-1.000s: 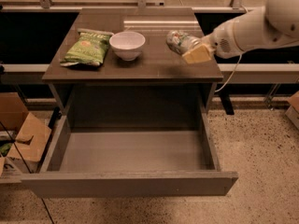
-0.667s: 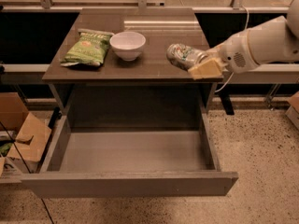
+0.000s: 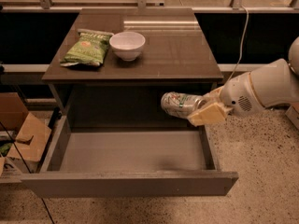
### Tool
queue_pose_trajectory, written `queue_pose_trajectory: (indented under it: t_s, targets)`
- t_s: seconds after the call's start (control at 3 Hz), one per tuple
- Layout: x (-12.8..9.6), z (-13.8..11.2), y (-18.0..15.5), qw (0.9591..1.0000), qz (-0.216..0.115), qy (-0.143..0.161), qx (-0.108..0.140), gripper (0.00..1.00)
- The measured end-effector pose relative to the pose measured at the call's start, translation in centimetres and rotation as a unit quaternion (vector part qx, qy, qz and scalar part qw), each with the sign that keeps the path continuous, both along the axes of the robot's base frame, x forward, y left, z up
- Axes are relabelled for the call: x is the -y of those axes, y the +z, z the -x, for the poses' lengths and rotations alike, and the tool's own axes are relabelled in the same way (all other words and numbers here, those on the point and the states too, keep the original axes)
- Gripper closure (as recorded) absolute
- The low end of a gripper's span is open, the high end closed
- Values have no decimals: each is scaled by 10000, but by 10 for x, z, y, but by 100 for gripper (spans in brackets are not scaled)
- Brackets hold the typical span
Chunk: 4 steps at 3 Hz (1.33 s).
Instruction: Place 7up can into top drawer
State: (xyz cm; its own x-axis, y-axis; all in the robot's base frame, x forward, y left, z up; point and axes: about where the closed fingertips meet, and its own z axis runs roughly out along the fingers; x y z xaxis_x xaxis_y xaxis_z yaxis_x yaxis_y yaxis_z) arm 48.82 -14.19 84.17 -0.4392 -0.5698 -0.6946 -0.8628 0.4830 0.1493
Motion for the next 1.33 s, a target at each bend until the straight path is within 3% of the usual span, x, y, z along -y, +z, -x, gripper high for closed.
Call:
queue_pose_trajectory:
  t_s: [0.33,0.67,1.0,1.33]
  targets:
    - [-19,18,-41,9987,-120,99,-482,100]
    - [-33,19,-84,9958,-147,-103,-897,100]
    - [-43,4,-121,9920,-109,-513,-1151,100]
    - [-46,-16,-149,9870,-67,-946,-1296,87]
